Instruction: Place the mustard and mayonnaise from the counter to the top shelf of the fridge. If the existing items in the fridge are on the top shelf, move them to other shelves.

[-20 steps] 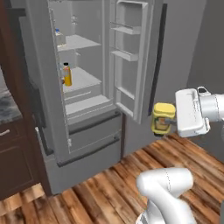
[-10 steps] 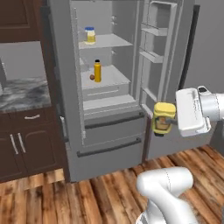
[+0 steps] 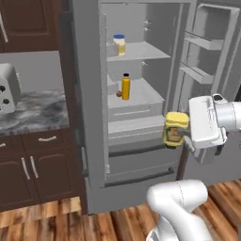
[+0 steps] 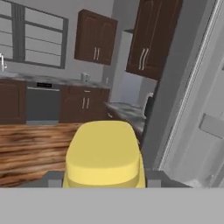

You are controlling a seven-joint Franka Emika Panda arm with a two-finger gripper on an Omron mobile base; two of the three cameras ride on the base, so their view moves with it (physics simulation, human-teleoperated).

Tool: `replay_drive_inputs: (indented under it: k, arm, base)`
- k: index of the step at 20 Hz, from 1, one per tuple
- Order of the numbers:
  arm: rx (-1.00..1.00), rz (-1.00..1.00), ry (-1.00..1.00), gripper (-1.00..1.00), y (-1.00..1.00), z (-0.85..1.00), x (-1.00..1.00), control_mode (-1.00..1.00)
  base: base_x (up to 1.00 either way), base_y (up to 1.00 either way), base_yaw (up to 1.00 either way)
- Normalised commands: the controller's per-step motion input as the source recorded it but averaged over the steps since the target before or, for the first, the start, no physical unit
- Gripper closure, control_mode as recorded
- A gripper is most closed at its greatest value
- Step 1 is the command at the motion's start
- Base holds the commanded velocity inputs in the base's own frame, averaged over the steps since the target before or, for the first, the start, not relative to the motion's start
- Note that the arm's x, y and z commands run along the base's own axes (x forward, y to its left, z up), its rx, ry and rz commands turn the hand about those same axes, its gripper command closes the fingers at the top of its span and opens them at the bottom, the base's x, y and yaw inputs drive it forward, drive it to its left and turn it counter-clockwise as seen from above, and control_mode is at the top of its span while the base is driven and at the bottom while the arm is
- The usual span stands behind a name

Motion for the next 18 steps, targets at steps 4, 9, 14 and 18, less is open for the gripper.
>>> replay_drive_inputs:
  k: [4, 9, 14, 18]
  arm:
    - [0.00, 0.00, 0.00, 1.00, 0.00, 0.00, 0.00, 1.00]
    - [0.00, 0.00, 0.00, 1.00, 0.00, 0.00, 0.00, 1.00]
    - [0.00, 0.00, 0.00, 1.00, 0.00, 0.00, 0.00, 1.00]
    - [0.00, 0.00, 0.00, 1.00, 0.00, 0.00, 0.00, 1.00]
  base:
    - [0.82, -0.07, 0.06]
    - [0.56, -0.28, 0.00]
    - [0.69, -0.21, 0.00]
    - [0.78, -0.29, 0.00]
